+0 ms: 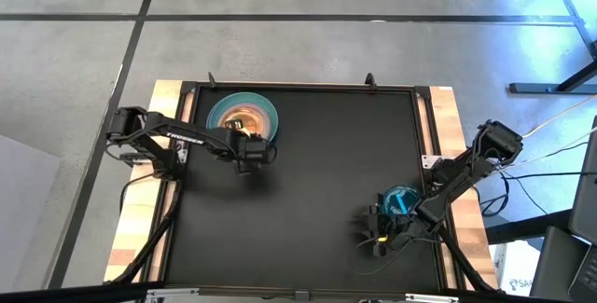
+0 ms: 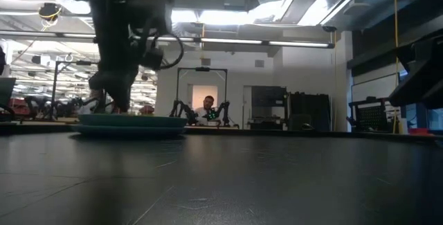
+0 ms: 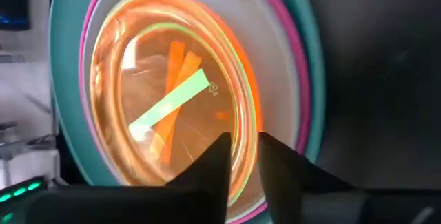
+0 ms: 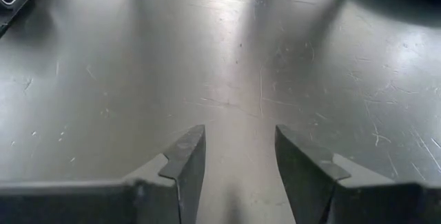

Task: Stack plastic plates
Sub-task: Stack the light green plate on the orange plate, then stack the light blue plate on the light green plate, then return to Home Position

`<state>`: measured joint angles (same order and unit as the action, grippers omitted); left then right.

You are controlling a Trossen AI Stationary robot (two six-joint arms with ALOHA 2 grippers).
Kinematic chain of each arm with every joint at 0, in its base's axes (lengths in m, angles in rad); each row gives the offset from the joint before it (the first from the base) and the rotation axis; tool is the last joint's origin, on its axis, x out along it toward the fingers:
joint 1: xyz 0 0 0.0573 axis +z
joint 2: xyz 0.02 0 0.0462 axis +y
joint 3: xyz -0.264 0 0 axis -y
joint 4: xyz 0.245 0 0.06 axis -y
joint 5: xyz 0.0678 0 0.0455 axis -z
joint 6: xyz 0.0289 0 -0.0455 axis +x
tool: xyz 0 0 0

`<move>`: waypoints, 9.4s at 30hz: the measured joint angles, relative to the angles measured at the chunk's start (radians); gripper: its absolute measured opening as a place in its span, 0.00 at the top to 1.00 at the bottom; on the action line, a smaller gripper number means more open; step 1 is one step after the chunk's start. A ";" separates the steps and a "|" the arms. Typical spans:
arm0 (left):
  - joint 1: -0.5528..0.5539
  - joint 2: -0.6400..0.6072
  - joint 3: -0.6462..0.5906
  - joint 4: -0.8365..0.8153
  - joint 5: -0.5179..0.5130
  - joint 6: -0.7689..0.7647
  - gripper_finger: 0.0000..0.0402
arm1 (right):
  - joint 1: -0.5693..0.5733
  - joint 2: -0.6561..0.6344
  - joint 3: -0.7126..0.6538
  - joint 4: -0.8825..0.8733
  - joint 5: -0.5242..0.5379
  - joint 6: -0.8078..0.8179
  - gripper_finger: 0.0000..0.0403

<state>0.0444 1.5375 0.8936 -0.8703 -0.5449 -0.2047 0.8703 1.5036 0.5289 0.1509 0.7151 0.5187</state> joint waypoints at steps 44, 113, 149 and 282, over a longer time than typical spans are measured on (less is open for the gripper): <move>-0.606 0.309 -0.056 1.399 0.068 -0.080 0.71 | 0.098 -0.051 0.180 -0.932 -0.559 0.761 0.59; -0.516 0.372 0.242 1.113 0.207 0.163 0.71 | 0.182 0.071 0.150 -0.002 -0.025 0.187 0.58; -0.451 0.732 0.634 0.772 0.258 0.233 0.97 | 0.236 0.071 0.150 -0.048 0.027 0.241 0.59; 0.132 -1.285 -0.887 1.113 0.559 0.073 0.99 | -0.924 -1.500 -0.521 -0.133 -0.708 -0.355 1.00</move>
<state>0.1764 0.2530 0.0071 0.2422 0.0137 -0.1316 -0.0532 0.0036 0.0074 0.0181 0.0067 0.1639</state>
